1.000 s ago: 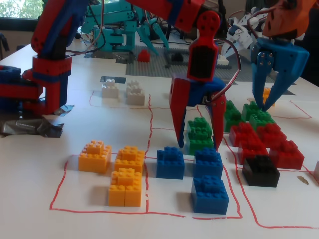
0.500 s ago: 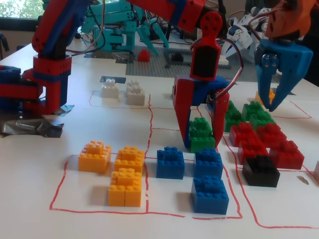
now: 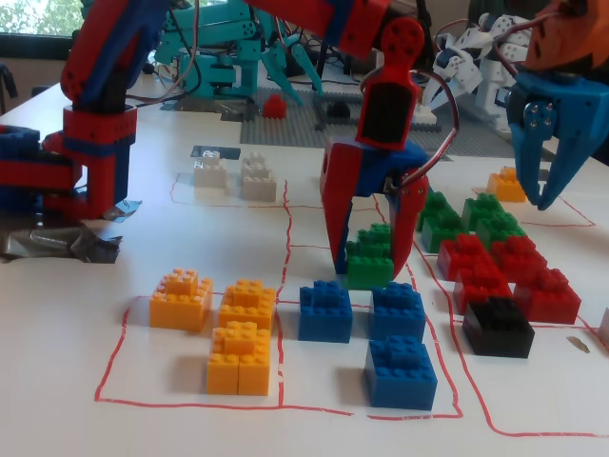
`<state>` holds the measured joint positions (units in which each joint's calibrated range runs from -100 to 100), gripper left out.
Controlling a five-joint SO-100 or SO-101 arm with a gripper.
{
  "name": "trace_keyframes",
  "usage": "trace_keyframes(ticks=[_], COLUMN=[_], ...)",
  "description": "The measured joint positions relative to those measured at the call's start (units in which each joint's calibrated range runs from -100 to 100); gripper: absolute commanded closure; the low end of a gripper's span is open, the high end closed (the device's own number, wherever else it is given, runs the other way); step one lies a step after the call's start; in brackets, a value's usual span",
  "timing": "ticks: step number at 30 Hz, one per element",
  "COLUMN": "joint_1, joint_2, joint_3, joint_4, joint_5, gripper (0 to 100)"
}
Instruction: Grab the block and put it in the grey marker
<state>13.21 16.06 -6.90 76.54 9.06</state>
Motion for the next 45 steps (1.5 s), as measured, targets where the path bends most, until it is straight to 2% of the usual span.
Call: trace_keyframes(ticks=[19, 32, 45], joint_1=[0.00, -11.64, -25.32], joint_2=[-11.93, -16.10, -16.10], joint_3=[0.00, -0.45, -8.27], joint_4=[6.47, 11.97, 15.94], joint_5=[1.07, 0.10, -1.22], gripper=[100, 100, 100])
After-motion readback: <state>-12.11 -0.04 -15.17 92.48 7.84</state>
